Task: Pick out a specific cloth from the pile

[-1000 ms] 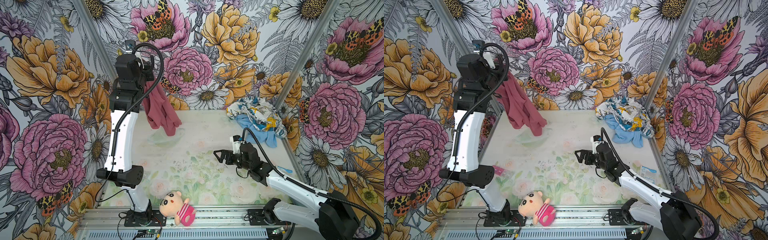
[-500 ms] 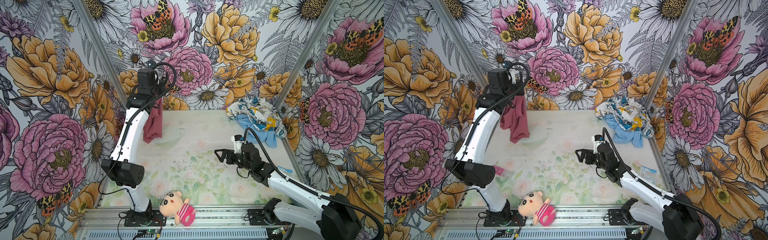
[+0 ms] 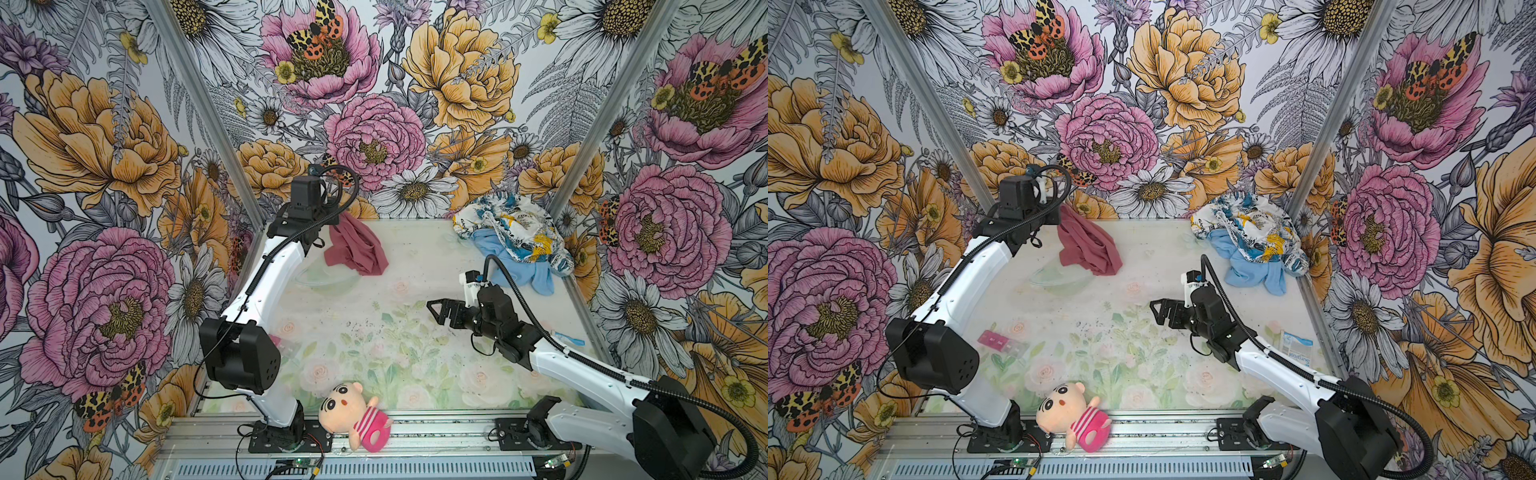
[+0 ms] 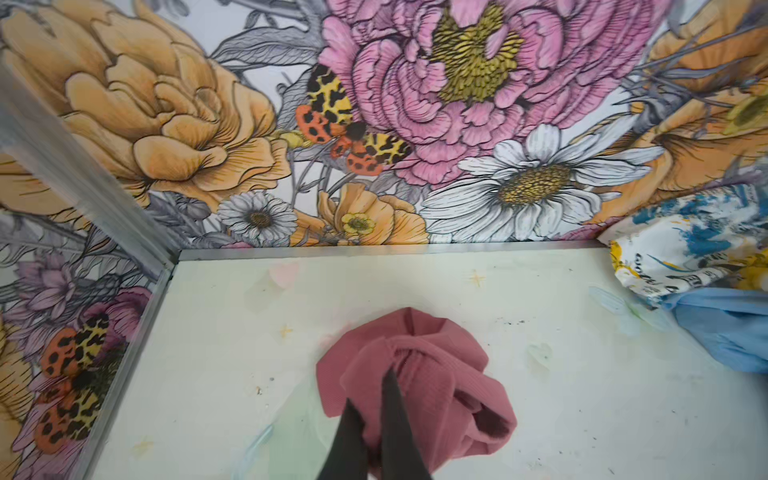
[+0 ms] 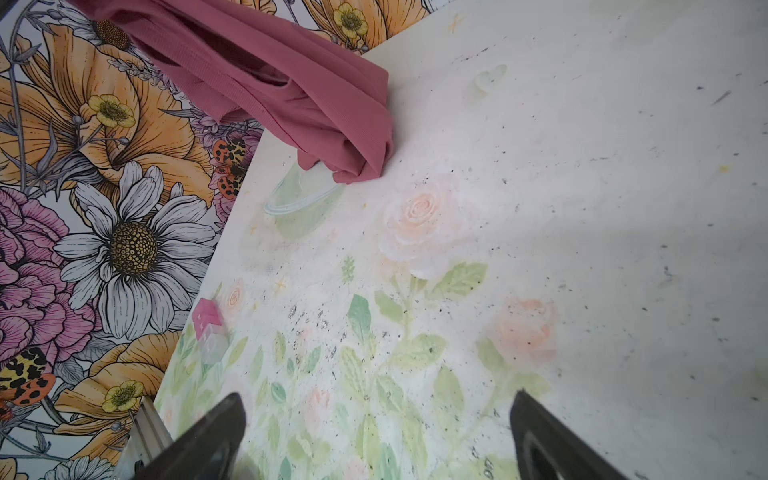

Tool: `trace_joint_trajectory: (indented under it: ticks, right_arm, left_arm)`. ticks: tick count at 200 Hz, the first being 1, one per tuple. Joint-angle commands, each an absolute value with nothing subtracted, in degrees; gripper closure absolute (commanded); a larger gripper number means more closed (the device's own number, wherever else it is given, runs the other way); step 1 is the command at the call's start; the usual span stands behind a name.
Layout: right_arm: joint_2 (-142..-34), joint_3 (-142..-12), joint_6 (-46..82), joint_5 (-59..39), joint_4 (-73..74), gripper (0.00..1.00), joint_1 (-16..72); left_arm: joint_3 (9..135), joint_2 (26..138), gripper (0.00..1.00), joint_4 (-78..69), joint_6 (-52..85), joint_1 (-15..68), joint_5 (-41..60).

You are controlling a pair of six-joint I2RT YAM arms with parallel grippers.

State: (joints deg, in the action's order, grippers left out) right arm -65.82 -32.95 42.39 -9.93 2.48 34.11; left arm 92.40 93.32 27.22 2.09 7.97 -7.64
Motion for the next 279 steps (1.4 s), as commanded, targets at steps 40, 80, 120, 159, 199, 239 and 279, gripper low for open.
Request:
trace_joint_trajectory:
  ticks: [40,80,120,159,199,239,279]
  right_arm:
    - [-68.88,-34.37,42.43,-11.51,6.40,0.00,34.48]
    - [-68.50,-34.37,42.19,-11.17,5.76,0.01,34.46]
    - [-65.87,-33.26,42.08,-9.72,4.11,0.00,34.42]
    - [-64.78,-32.26,41.86,-9.18,4.04,0.01,34.42]
    - [-65.69,-31.97,41.77,-9.74,5.16,0.01,34.28]
    - [-67.45,-32.62,41.16,-10.73,5.78,0.01,34.31]
    - [-67.37,-32.19,41.73,-10.57,6.54,0.01,34.28]
  left_arm:
    - [82.36,88.11,1.00,15.94,2.76,-0.08,-11.30]
    - [84.49,94.26,1.00,14.58,2.64,0.44,-9.06]
    - [90.29,103.03,1.00,17.98,-0.29,4.66,8.32]
    - [96.63,108.94,1.00,29.38,-7.87,14.59,9.60]
    - [93.76,110.76,1.00,36.24,-5.47,16.11,12.52]
    - [90.66,111.58,0.96,36.66,-6.26,14.57,7.63]
    - [90.46,108.43,0.29,35.83,-8.29,13.71,6.95]
